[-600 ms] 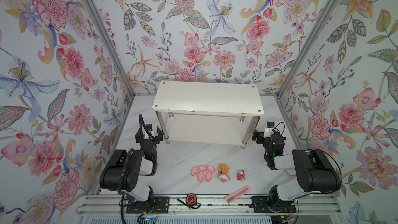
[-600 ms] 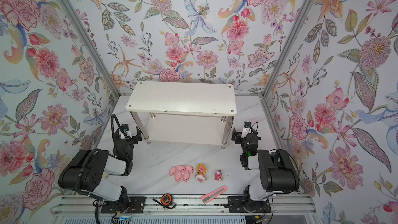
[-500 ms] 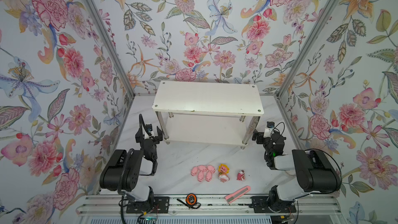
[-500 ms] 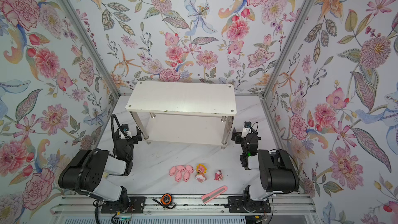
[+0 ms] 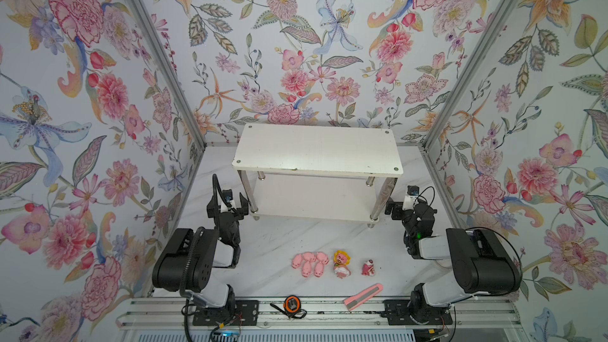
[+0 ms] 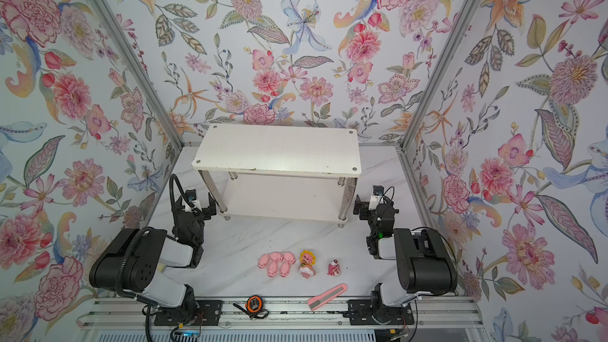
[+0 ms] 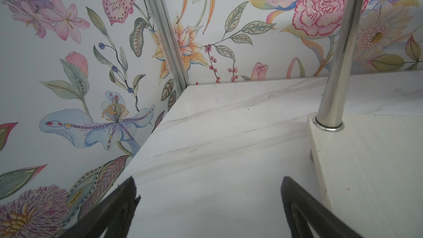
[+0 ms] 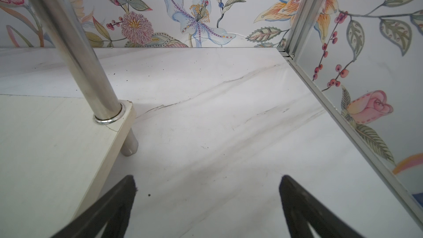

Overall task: Organize plastic toys on shelves
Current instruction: Move the shelf to the top-center of the table.

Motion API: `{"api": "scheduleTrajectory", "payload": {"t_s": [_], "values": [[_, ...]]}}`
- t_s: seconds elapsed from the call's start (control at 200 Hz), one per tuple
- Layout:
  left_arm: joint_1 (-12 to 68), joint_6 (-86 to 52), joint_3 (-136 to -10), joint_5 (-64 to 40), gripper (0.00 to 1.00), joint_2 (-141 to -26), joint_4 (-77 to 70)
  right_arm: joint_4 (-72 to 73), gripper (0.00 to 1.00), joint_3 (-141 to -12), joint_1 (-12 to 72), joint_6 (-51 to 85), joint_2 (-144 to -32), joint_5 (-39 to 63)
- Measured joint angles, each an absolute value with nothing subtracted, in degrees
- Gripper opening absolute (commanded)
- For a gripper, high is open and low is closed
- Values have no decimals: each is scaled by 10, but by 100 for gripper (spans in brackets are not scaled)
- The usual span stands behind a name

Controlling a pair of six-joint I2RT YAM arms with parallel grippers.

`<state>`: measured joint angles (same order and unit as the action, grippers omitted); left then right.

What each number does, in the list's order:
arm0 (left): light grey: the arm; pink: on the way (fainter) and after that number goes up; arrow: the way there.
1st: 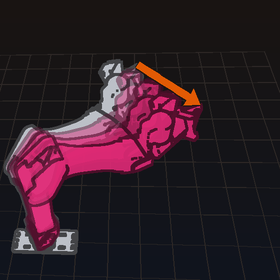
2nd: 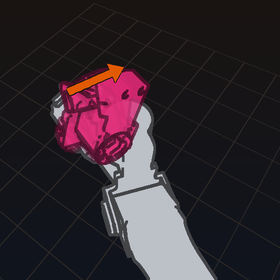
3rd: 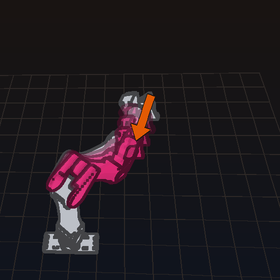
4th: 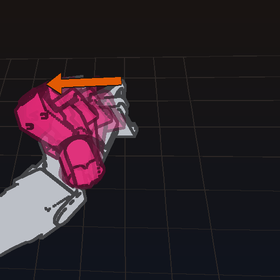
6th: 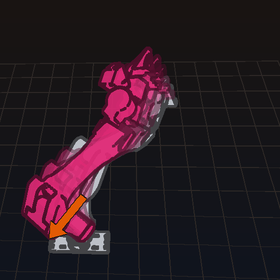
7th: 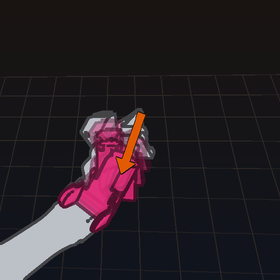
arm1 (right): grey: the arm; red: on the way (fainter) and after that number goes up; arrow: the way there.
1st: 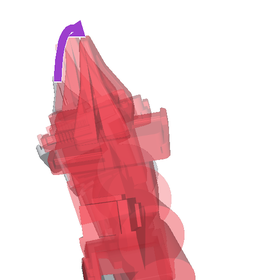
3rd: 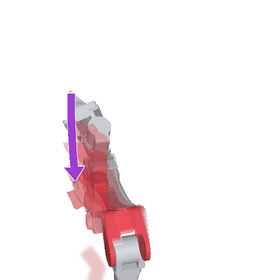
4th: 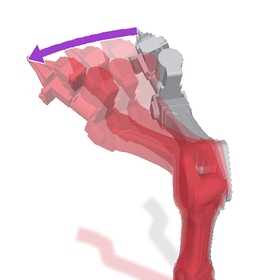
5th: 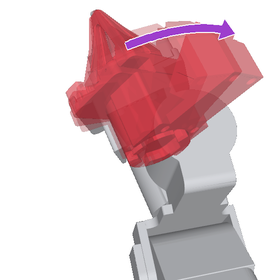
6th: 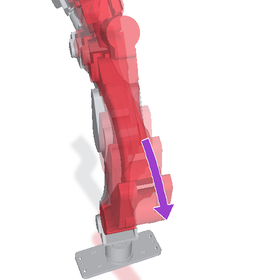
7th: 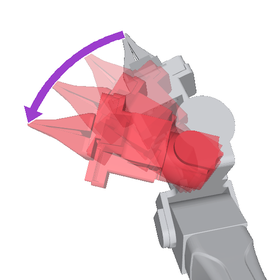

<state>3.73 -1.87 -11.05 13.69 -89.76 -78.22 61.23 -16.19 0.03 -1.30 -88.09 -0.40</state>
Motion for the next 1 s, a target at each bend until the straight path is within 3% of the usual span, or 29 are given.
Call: {"api": "scheduleTrajectory", "payload": {"t_s": [0.701, 1.001], "values": [[38, -16, -110, 137, 99, -896, -783, 619, 99, -159, 10, -15, -878, -19], [53, -36, -68, 218, 99, -715, -752, 530, 99, -143, 94, -10, -667, -173]]}}
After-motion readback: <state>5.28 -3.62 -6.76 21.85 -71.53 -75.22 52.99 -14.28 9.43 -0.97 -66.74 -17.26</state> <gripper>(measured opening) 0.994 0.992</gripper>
